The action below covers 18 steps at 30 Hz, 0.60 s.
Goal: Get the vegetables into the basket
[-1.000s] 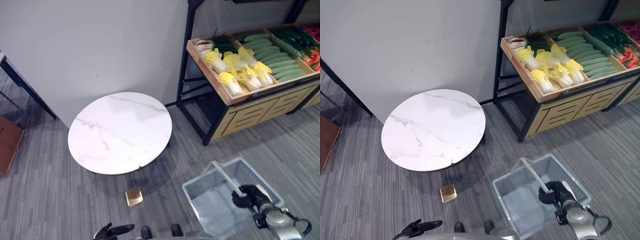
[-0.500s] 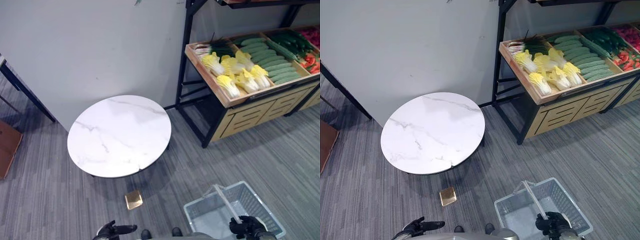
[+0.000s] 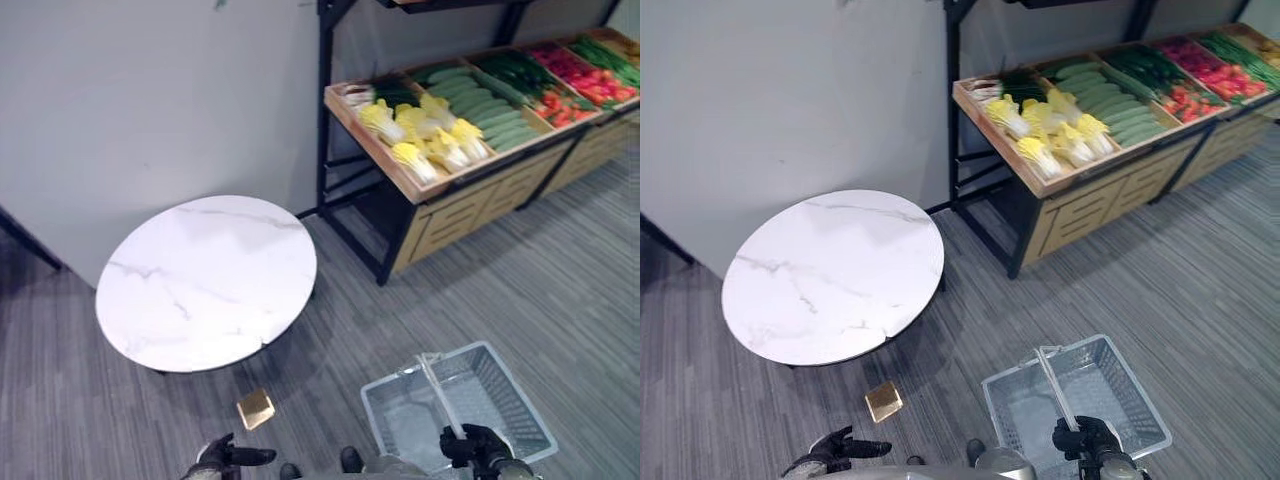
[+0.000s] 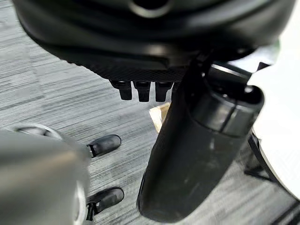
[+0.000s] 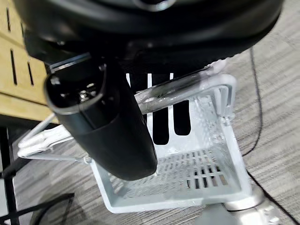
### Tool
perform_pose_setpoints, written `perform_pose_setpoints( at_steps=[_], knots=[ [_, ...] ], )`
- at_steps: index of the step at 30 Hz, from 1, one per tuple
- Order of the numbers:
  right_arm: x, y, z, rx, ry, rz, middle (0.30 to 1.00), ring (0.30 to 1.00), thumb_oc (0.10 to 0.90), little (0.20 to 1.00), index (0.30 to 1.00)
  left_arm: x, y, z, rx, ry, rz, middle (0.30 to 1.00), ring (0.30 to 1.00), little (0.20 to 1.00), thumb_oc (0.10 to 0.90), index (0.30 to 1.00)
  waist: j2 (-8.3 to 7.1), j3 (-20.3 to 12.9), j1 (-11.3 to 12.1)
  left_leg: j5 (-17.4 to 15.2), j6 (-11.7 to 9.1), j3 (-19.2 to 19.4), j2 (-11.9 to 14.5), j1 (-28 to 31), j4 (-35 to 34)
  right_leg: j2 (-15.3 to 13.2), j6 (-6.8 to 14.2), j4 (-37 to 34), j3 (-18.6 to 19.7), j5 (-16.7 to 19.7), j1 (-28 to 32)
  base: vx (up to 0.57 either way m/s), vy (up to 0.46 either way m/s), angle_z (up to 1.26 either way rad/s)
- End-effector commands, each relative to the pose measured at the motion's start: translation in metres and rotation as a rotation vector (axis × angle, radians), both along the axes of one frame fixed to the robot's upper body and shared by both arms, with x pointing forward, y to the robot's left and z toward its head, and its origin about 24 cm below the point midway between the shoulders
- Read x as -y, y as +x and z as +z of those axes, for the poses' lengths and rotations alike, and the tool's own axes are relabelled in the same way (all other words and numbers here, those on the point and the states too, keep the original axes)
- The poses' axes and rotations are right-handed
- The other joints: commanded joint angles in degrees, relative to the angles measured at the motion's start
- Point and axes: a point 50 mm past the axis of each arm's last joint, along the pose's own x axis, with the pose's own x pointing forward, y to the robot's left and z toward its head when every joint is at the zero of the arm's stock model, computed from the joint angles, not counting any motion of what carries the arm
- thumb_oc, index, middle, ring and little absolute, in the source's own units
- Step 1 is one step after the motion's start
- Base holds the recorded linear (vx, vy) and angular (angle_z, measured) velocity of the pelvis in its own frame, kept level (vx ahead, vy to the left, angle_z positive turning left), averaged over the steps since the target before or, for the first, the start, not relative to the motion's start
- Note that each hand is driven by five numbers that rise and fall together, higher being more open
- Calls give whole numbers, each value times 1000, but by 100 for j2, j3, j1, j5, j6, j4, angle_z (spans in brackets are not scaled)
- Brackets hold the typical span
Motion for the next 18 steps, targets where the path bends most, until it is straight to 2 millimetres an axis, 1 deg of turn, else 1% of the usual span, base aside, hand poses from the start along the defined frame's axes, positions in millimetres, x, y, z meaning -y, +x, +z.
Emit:
perform_pose_setpoints(
  at_steps=[1,2,3,4,6,7,8,9,11,15,18],
  knots=[
    [-5,32,12,133,19,32,300,300,400,300,300,-15,21,10,69,67,-62,1000,1000,1000,900,1000,143,95,-32,-829,98,170,-302,348,48,-525,690,321,-684,131,-430,-47,57,-78],
    [-5,32,12,133,19,32,300,300,400,300,300,-15,21,10,70,67,-62,1000,1000,1000,900,1000,143,95,-32,-829,98,170,-301,347,48,-525,690,325,-684,129,-432,-52,32,-72],
    [-8,33,11,136,23,36,300,300,400,300,300,-16,23,11,75,69,-59,1000,1000,1000,900,1000,160,134,-2,-828,84,235,-267,339,48,-602,643,388,-999,85,-488,-19,3,-66],
    [-11,34,11,137,28,41,300,300,400,300,300,-16,23,11,76,70,-57,1000,1000,1000,900,1000,175,154,39,-834,65,311,-232,333,48,-703,590,411,-1387,-10,-494,-22,1,-72],
    [-17,37,10,139,38,58,300,300,400,300,300,-18,22,11,75,71,-33,1000,1000,1000,900,1000,198,171,207,-823,15,525,-147,338,48,-987,462,535,-2497,-247,-492,-4,-26,-74],
    [-19,39,10,142,42,66,300,300,400,300,300,-18,19,10,70,68,-22,1000,1000,1000,900,1000,180,157,244,-823,-2,575,-122,329,48,-1075,439,569,-2817,-298,-480,26,-103,-91],
    [-22,40,9,129,48,80,300,300,400,300,300,-19,14,9,55,66,-12,1000,1000,1000,900,1000,101,112,327,-842,-39,723,-100,328,48,-1132,461,484,-3126,-273,-422,27,-90,-91],
    [-22,40,9,129,49,80,300,300,400,300,300,-19,14,9,55,66,-12,1000,1000,1000,900,1000,100,109,328,-841,-40,725,-99,326,48,-1130,461,476,-3124,-268,-422,51,-109,-57],
    [-22,39,8,121,53,81,300,300,400,300,300,-18,13,8,47,67,-26,1000,1000,1000,900,1000,20,65,321,-852,-55,689,-98,369,48,-1016,460,233,-2808,-195,-347,107,-125,-18],
    [-26,36,7,115,64,89,300,300,400,300,300,-15,14,7,41,63,-34,1000,1000,1000,900,1000,-41,1,334,-877,-113,660,-102,456,48,-932,424,-94,-2787,-198,-99,97,-116,10],
    [-27,34,6,107,64,112,300,300,400,300,300,-13,12,6,34,58,-31,1000,1000,1000,900,1000,-67,-49,357,-859,-200,646,-21,545,48,-844,353,-178,-2805,-296,35,123,-172,0]
  ],
)
